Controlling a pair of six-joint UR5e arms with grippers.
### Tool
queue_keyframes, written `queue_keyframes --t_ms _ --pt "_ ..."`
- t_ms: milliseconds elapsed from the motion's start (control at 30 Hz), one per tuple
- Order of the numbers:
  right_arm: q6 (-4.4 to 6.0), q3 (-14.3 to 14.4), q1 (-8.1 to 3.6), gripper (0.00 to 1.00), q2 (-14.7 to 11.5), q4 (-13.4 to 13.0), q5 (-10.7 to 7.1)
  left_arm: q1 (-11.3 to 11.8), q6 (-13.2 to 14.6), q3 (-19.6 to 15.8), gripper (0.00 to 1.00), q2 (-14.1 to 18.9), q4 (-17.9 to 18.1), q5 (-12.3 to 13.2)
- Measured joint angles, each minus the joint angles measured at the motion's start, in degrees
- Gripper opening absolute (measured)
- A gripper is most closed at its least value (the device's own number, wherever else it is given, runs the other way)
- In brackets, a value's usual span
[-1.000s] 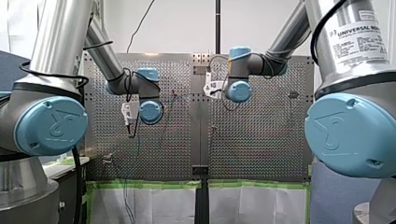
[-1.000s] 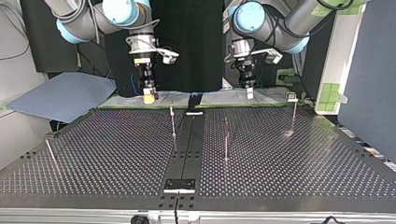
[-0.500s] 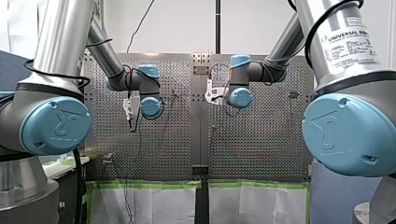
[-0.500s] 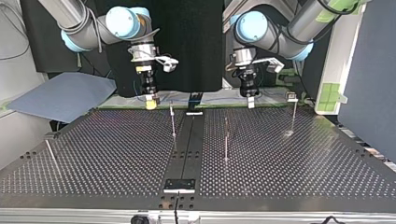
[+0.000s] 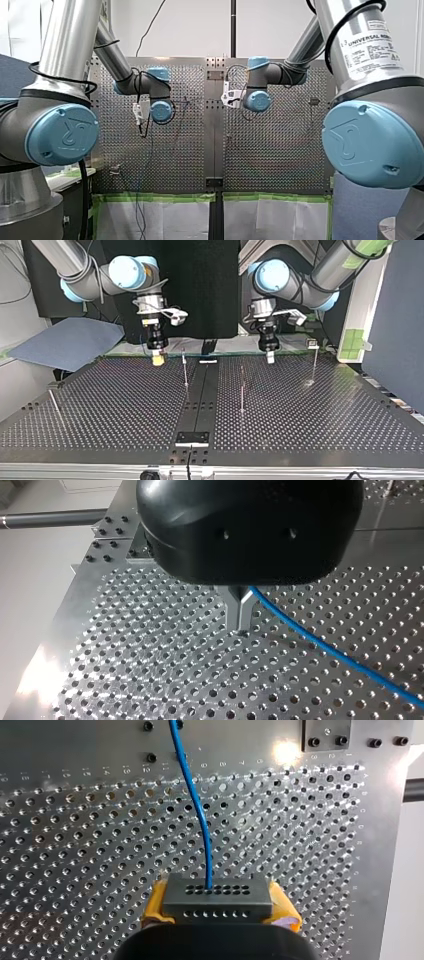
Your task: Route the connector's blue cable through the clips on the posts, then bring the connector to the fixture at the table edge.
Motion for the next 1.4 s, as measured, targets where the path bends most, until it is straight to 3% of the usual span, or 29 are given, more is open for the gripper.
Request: queue_keyframes --t_ms 500,900,1400 --pt "0.12 -2.29 -0.44 0.00 3.11 0.17 -1.92 1.68 -0.57 3.63 0.00 -1.37 -1.41 1.00" --pt "0.19 -4.13 -0.58 0.00 3.32 1.15 -2.26 2.68 -0.67 5.25 0.00 -1.91 -2.22 2.22" --pt "0.38 -4.54 -1.06 0.00 3.56 1.09 -2.26 3.56 -0.92 9.69 0.00 -3.94 -4.57 2.82"
